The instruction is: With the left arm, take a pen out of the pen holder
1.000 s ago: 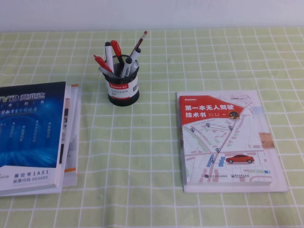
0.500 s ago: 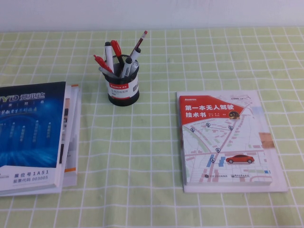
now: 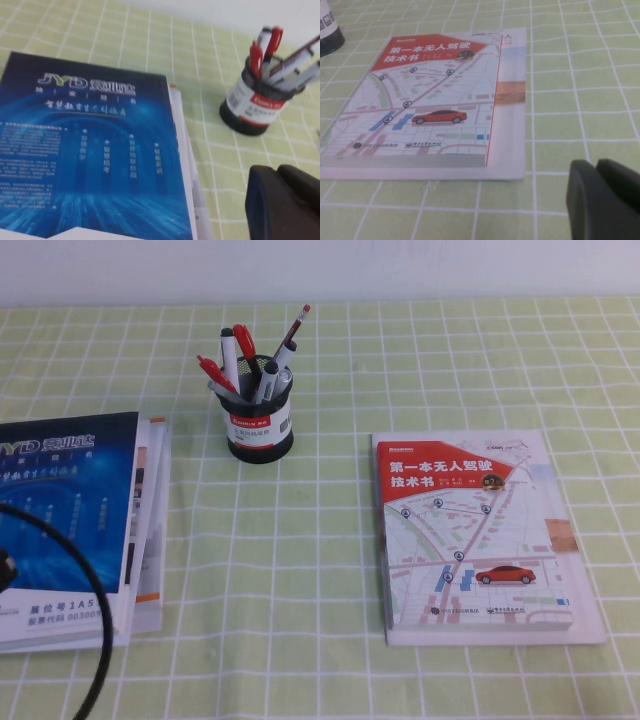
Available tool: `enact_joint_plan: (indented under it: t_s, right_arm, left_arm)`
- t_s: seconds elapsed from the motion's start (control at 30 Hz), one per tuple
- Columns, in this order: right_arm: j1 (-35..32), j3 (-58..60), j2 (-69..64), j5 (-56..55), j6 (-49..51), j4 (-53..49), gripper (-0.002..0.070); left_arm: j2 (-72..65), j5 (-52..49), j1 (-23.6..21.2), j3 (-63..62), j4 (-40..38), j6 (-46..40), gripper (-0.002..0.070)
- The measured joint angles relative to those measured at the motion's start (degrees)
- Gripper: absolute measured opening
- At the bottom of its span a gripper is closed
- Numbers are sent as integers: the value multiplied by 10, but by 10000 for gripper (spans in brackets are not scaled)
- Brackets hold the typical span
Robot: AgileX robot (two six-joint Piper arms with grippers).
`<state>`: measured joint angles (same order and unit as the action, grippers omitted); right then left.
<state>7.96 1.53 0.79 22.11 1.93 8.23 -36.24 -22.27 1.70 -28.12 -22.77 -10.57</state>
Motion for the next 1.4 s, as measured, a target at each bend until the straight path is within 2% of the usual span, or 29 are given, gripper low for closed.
enact_joint_plan:
  t_s: [0.1, 0.27, 0.4, 0.53, 0.7, 0.8, 0.9, 0.97, 1.13, 1.3, 1.4]
  right_arm:
    - [0, 0, 0, 0, 0, 0, -14]
    - [0, 0, 0, 0, 0, 0, -14]
    - [0, 0, 0, 0, 0, 0, -14]
    - [0, 0, 0, 0, 0, 0, -14]
    - [0, 0, 0, -1, 0, 0, -14]
    - [0, 0, 0, -1, 0, 0, -14]
    - [0, 0, 0, -1, 0, 0, -14]
    - [0, 0, 0, -1, 0, 0, -14]
    - [0, 0, 0, -1, 0, 0, -14]
    - [0, 0, 0, -1, 0, 0, -14]
    - [0, 0, 0, -1, 0, 0, -14]
  left_arm:
    - [-56, -14, 1, -29, -29, -40, -3]
    - [-135, -14, 22, -54, -158, -166, -3]
    - [-181, 25, 73, -57, -292, -307, -3]
    - [-213, 94, 133, -59, -398, -413, -3]
    - [-232, 223, 202, -44, -449, -461, -3]
    - [-242, 316, 261, -23, -406, -420, -3]
    - [-257, 390, 309, 1, -324, -322, -3]
    - [-269, 422, 326, 14, -252, -244, -3]
    - [-311, 524, 331, 42, -68, -68, -3]
    - [-388, 660, 331, 50, -22, 9, -1]
    - [-437, 745, 331, 50, -15, 34, 45]
